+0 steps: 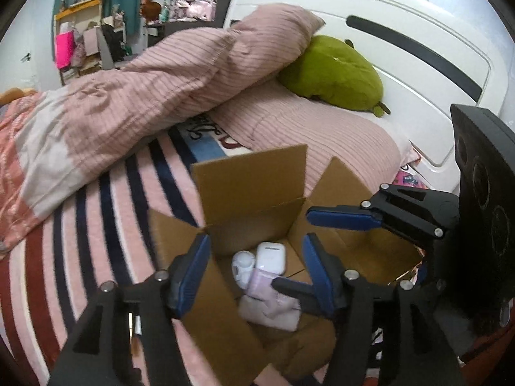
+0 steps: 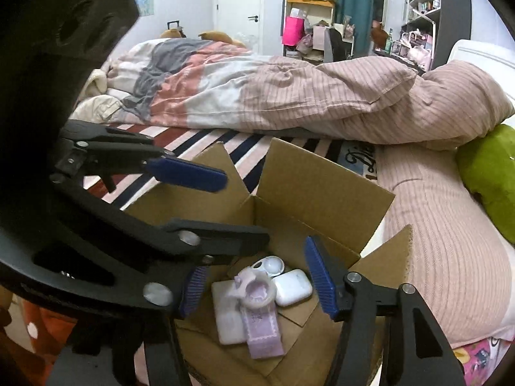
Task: Organize rigid objects
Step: 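Carry the tape roll into the cardboard box and release it, then move the open right gripper back over the remaining items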
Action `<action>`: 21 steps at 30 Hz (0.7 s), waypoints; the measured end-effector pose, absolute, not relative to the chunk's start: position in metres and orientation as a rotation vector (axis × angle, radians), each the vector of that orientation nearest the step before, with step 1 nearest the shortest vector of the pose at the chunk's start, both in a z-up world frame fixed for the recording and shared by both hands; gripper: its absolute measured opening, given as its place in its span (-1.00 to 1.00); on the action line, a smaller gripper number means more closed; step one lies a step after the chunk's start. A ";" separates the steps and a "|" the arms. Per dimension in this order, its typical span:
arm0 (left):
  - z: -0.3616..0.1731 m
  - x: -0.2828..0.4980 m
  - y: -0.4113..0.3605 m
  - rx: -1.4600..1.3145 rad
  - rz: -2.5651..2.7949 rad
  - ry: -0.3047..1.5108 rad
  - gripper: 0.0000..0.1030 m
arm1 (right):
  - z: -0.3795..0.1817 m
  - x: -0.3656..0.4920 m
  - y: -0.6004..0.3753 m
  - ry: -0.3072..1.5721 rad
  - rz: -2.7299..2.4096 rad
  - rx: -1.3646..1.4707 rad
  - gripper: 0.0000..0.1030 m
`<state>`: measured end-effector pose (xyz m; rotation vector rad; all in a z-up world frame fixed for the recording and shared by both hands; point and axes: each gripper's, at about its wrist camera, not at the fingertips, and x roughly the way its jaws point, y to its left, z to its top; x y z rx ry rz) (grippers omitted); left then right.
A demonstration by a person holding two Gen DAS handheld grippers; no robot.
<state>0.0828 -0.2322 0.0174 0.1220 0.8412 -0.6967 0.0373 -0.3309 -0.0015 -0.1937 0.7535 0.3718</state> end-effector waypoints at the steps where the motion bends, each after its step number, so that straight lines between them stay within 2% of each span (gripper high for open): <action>1: 0.021 0.082 -0.223 0.113 -0.686 0.831 0.11 | 0.001 0.036 -0.327 0.751 0.376 -0.193 0.06; 11: 0.040 0.070 -0.082 -0.018 -0.470 0.753 0.30 | 0.022 0.039 -0.242 0.690 0.541 -0.227 0.07; 16: 0.015 0.066 -0.011 -0.045 -0.324 0.771 0.32 | 0.010 0.048 -0.175 0.723 0.669 -0.267 0.07; 21: -0.028 0.066 0.036 -0.075 -0.242 0.829 0.32 | -0.031 0.064 -0.123 0.840 0.724 -0.268 0.07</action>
